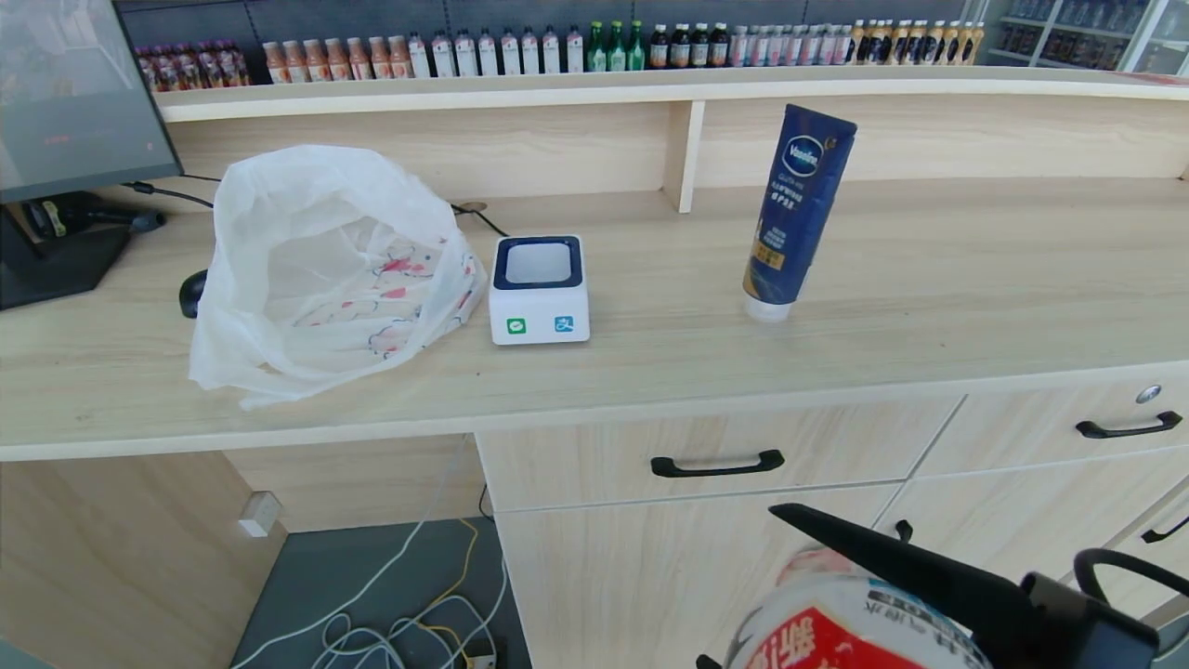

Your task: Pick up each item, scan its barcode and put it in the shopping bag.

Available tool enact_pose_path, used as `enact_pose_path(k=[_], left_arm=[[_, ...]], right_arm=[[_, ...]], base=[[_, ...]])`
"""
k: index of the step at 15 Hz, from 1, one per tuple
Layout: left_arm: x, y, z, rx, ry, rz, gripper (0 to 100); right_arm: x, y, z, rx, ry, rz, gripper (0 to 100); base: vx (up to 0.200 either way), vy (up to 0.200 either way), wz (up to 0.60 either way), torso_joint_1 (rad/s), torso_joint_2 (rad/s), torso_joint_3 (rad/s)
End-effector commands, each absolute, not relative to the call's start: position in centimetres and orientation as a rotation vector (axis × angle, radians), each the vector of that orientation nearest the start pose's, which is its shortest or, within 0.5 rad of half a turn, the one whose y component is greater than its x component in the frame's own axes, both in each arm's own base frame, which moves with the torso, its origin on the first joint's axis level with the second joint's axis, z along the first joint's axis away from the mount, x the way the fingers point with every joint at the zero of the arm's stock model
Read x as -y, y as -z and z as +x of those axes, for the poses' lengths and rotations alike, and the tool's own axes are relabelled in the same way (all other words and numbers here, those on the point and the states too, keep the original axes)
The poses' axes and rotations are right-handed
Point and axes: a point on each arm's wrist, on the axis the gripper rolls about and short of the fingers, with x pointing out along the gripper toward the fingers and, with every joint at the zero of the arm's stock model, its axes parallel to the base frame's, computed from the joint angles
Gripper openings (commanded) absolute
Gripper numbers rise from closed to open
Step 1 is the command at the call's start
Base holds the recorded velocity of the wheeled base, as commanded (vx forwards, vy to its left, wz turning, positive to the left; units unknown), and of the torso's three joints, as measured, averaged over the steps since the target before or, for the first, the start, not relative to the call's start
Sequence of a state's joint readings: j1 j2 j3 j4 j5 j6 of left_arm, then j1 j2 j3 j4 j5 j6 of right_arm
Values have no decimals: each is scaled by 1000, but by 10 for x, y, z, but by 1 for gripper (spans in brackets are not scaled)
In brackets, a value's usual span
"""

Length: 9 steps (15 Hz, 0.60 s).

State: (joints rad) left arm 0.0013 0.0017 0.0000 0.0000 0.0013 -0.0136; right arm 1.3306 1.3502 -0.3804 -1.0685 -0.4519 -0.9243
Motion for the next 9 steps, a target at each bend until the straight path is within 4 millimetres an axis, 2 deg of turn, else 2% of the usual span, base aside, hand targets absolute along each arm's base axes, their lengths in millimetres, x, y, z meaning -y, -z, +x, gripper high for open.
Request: enact_pose_path(k=[1,3,9], left_arm=[[0,-76,-23,-2,-3,-14,100],[0,-76,-23,-2,-3,-14,100],[0,-76,-23,-2,-3,-14,100]], right_arm=[[-195,-205,62,483,-777,-805,0],[-204,-207,66,499,-776,-822,0],[-207,-211,68,572,-781,-937,0]], base=[[0,0,0,0,0,0],[0,0,0,0,0,0],[0,0,0,0,0,0]])
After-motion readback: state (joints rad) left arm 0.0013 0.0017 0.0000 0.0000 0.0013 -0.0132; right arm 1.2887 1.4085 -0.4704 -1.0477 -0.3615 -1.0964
